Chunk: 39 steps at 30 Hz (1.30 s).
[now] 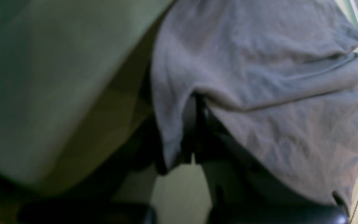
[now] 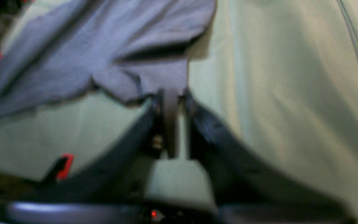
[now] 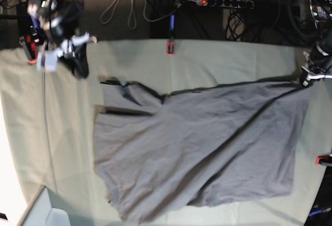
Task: Layout the t-shirt on the table in an organized manner, then fold the t-shirt properly
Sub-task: 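Drag the shirt edge with the right gripper to straighten the shirt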
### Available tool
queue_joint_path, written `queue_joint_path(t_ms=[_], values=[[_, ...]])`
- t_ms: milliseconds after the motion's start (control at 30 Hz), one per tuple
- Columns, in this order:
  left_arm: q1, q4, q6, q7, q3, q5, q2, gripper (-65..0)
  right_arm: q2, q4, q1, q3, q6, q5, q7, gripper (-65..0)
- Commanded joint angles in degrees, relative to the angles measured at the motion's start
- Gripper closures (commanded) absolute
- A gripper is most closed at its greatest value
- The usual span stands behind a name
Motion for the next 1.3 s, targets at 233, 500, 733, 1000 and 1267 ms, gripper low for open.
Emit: queue_joint_path(t_ms=[233, 500, 733, 1000, 1267], values=[[-0.68, 0.80, -0.26, -0.87, -0.41, -0.94, -1.23, -10.4, 1.32, -8.93, 18.03, 0.11, 1.41, 1.09, -15.51, -34.0], [-1.47, 0.89, -0.17, -0.87, -0.41, -0.94, -1.23, -25.0, 1.23, -25.81, 24.01, 0.02, 1.41, 1.09, -16.92, -34.0], [-1.56, 0.89, -0.17, -0.87, -0.50, -0.94, -1.23, -25.0, 1.14, -27.30, 20.93, -8.68, 1.41, 1.18, -16.83, -33.9], [-1.56, 0.80, -0.17, -0.87, -0.50, -0.94, -1.23, -25.0, -0.88, -23.87, 18.03, -10.70, 1.41, 1.26, -16.74, -25.9], [-1.56, 0.80, -0.17, -0.87, -0.50, -0.94, -1.32, -25.0, 0.62, -23.52, 18.03, -9.21, 1.24, 1.26, -16.74, 0.0]])
